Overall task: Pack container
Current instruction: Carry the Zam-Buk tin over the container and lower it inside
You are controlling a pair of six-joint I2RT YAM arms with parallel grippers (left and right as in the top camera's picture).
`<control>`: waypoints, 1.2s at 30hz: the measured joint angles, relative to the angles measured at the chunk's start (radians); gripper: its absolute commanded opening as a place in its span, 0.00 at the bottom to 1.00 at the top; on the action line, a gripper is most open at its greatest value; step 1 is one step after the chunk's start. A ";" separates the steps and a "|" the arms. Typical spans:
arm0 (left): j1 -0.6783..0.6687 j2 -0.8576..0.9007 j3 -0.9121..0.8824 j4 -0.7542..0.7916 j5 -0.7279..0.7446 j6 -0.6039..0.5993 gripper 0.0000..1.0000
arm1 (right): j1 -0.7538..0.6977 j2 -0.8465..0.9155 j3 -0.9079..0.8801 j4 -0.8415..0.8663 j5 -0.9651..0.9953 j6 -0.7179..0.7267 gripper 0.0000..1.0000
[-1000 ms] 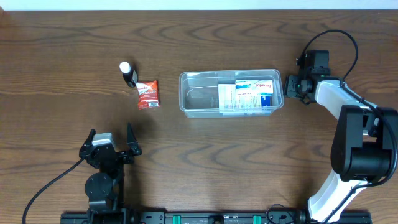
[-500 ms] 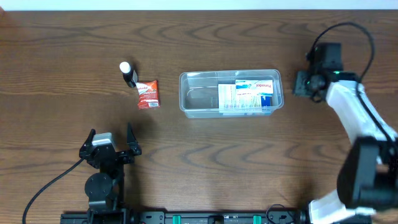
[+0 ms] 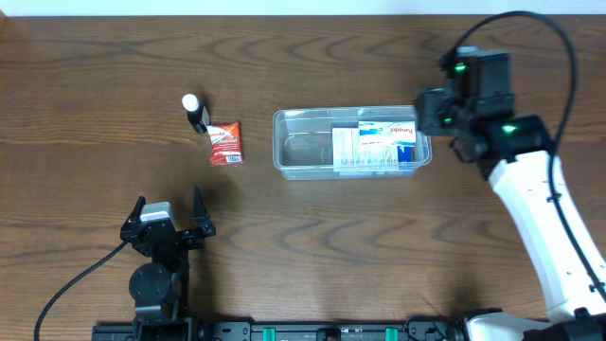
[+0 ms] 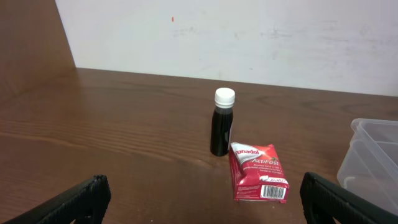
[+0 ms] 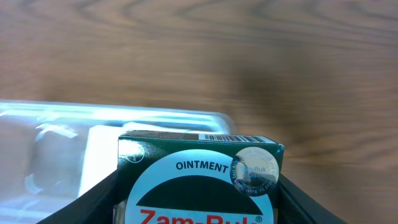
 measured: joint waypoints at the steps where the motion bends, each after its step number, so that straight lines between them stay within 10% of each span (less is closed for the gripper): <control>1: 0.000 0.000 0.000 0.000 0.000 0.000 0.98 | 0.024 0.003 0.000 0.000 0.001 0.008 0.56; 36: 0.000 0.000 0.000 0.000 0.000 0.000 0.98 | 0.289 0.266 0.000 0.027 0.068 0.154 0.57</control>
